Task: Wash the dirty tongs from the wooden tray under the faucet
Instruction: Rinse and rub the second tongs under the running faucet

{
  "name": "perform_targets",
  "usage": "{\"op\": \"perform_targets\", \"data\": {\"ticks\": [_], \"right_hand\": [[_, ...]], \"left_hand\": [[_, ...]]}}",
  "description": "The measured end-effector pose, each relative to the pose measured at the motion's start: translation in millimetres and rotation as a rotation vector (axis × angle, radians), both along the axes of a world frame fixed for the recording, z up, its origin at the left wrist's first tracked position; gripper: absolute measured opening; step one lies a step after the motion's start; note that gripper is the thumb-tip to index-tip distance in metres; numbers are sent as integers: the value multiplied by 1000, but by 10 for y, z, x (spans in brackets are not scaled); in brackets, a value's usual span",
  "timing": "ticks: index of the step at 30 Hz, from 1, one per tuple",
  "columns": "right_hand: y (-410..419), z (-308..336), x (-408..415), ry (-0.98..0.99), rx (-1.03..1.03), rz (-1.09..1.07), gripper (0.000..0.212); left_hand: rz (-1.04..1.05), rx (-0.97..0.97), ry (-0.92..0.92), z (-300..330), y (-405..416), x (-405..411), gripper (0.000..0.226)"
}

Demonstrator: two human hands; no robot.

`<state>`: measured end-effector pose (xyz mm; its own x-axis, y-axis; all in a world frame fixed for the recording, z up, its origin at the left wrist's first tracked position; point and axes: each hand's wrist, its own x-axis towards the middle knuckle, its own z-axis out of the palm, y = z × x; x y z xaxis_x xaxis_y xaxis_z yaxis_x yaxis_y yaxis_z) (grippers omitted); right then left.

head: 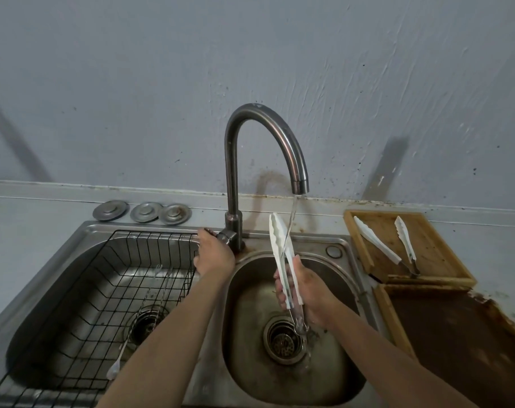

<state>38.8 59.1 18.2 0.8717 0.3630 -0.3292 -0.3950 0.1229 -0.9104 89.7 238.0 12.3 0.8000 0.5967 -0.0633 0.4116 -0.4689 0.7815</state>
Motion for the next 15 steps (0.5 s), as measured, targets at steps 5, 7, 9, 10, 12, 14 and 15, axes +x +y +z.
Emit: {"op": "perform_targets", "data": {"ticks": [5, 7, 9, 10, 12, 14, 15], "right_hand": [[-95, 66, -50, -76, -59, 15, 58], [-118, 120, -69, -117, -115, 13, 58], [-139, 220, -79, -151, -195, -12, 58], [-156, 282, -74, -186, -270, -30, 58], [-194, 373, -46, -276, -426, -80, 56], [-236, 384, -35, -400, -576, -165, 51], [-266, 335, -32, -485, -705, -186, 47]], "left_hand": [[-14, 160, 104, 39, -23, 72, 36], [-46, 215, 154, 94, -22, 98, 40], [-68, 245, 206, 146, -25, 127, 42], [-74, 256, 228, 161, -28, 141, 43], [-78, 269, 262, 166, -21, 147, 44], [-77, 264, 264, 153, -22, 150, 44], [-78, 255, 258, 151, -25, 146, 45]]}}
